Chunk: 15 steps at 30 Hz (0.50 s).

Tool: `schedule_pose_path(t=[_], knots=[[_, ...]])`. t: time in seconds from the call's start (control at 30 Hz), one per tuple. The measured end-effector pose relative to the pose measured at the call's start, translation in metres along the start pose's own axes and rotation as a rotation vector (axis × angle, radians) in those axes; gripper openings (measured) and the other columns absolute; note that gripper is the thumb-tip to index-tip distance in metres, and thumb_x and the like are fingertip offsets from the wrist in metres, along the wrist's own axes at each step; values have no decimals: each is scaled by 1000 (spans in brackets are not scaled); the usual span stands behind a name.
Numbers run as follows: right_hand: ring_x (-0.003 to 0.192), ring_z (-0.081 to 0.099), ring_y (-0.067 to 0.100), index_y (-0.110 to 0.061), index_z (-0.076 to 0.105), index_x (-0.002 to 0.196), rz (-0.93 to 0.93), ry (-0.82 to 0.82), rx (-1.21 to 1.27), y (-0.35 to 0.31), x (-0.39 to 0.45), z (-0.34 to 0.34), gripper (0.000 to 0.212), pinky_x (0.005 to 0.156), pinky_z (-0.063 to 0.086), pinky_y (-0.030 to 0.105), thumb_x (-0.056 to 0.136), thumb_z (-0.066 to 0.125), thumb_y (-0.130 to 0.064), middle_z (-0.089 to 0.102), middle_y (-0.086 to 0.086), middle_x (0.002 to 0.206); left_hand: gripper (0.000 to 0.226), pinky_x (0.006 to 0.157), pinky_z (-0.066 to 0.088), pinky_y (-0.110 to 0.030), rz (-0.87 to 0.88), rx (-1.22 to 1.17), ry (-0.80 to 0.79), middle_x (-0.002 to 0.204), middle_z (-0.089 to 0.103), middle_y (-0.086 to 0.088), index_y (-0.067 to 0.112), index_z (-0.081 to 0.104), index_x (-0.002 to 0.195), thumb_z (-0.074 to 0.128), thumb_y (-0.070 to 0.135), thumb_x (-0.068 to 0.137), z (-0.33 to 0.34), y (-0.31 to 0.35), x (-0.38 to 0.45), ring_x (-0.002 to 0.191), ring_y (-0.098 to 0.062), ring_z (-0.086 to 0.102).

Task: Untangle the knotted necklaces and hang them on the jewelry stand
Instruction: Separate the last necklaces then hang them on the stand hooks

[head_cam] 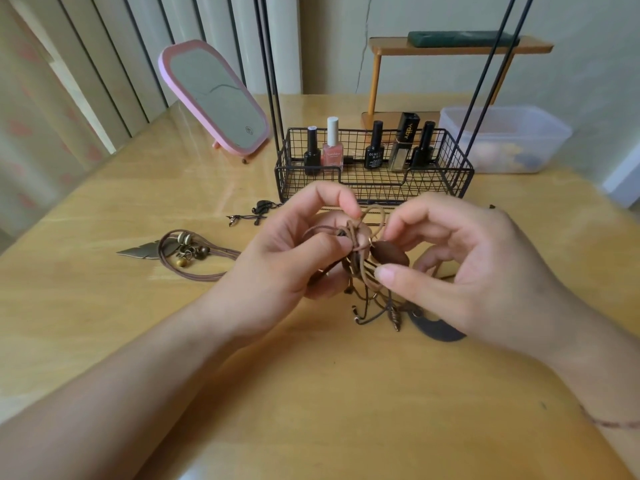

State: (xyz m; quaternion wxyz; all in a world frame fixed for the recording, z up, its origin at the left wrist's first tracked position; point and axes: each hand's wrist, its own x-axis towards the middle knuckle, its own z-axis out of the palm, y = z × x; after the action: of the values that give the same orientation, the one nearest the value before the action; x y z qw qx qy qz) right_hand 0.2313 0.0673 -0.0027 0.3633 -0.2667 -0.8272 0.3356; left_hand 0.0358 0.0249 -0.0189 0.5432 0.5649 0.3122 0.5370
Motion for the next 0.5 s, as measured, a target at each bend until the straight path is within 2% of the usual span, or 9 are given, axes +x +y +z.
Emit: schedule_pose_path(t=[0.1,0.2,0.27,0.37,0.5], knots=[[79,71,18,-23,65,94,6,17,73,-1,0,1,18,67,58,31,80,75,-17,75,-10,84,18,47,19,-30,-7,8,22,72,58,4,15,49,95,44,-2,89,1,1,-1,50,-13,31],[81,73,18,-22,67,98,-8,40,118,-2,1,0,20,70,60,34,82,72,-12,76,-8,86,15,46,21,-29,-21,35,48,73,59,-1,13,50,91,47,-1,88,2,1,0,49,-11,35],[80,73,20,-21,68,99,-14,62,131,-1,2,-1,20,68,60,36,82,71,-10,75,-5,86,14,45,25,-25,-26,52,55,75,60,-4,13,50,89,47,0,88,1,1,0,49,-11,38],[78,73,22,-19,67,96,5,85,176,-1,3,-4,17,63,56,28,82,68,-7,73,2,84,11,45,30,-21,-37,64,46,76,60,-7,12,52,89,49,2,88,0,0,-1,48,-12,38],[71,69,20,-14,65,92,35,82,231,-1,4,-4,9,59,54,25,83,66,-10,70,8,81,13,46,34,-19,-14,62,2,79,54,-13,16,59,90,64,5,84,-2,-2,-1,50,-12,37]])
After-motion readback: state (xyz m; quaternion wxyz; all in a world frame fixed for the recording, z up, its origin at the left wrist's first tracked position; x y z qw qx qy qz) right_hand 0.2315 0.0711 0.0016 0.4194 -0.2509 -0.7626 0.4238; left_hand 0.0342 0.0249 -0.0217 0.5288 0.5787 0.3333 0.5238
